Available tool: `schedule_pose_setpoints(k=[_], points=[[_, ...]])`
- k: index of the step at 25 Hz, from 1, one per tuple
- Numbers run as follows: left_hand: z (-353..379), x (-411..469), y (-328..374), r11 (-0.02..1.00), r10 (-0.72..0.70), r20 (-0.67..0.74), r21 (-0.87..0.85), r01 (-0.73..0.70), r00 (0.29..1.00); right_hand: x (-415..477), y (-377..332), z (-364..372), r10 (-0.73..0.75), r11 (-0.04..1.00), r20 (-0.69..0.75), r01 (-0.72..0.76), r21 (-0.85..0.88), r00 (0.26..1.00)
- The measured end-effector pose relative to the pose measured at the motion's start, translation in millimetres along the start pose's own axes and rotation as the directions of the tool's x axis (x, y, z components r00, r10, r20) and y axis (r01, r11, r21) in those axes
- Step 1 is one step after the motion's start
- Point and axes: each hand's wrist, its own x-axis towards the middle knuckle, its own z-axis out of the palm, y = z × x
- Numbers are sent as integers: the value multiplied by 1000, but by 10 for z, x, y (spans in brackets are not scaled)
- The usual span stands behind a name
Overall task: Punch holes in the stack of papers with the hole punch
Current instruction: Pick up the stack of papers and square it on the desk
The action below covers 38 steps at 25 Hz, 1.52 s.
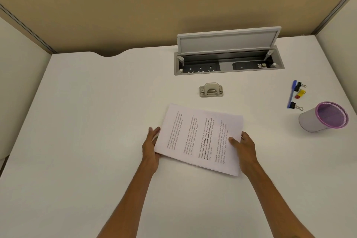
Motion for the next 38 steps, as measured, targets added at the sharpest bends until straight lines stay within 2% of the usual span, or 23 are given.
schedule_pose_setpoints(k=[2, 3, 7, 11, 15, 18, 21, 24, 27, 30, 32, 34, 38], points=[[-52, -33, -84, 971, -57, 12, -231, 58, 998, -56, 63, -17, 51, 989, -2, -50, 137, 999], [-47, -62, -146, 964, -58, 20, -260, 61, 998, -105, 98, -2, 68, 977, -3, -66, 205, 998], [244, -264, -380, 987, -51, 73, -146, 61, 996, -370, 219, 224, 109, 917, 30, -112, 382, 994], [321, -254, -520, 997, 46, 53, 64, -50, 998, -523, 296, 292, 143, 911, 152, -190, 365, 978], [68, -63, -300, 949, 139, 59, 278, -150, 989, -306, 88, 8, 116, 978, 187, -145, 147, 975], [-1, -11, -194, 894, 207, 92, 387, -226, 974, -202, -92, 39, 77, 991, 317, -39, -127, 945], [66, -22, -242, 858, 275, 113, 419, -297, 955, -226, -97, 232, -12, 900, 397, 183, -396, 918], [110, -37, -279, 830, 317, 74, 462, -314, 946, -257, -36, 323, -91, 841, 373, 272, -468, 923], [130, -65, -258, 803, 340, 69, 497, -328, 938, -294, 40, 366, -145, 844, 365, 307, -439, 920], [69, -29, -246, 808, 312, 82, 502, -310, 946, -320, 123, 356, -115, 873, 348, 262, -412, 930], [-31, 15, -231, 824, 279, 117, 480, -301, 953, -295, 105, 337, -51, 930, 348, 171, -324, 936], [-118, 25, -211, 825, 226, 204, 481, -298, 953, -209, 4, 380, 31, 986, 363, 32, -166, 931], [-120, 4, -187, 823, 127, 311, 497, -275, 942, -73, -77, 558, 106, 994, 361, -107, -16, 926]])
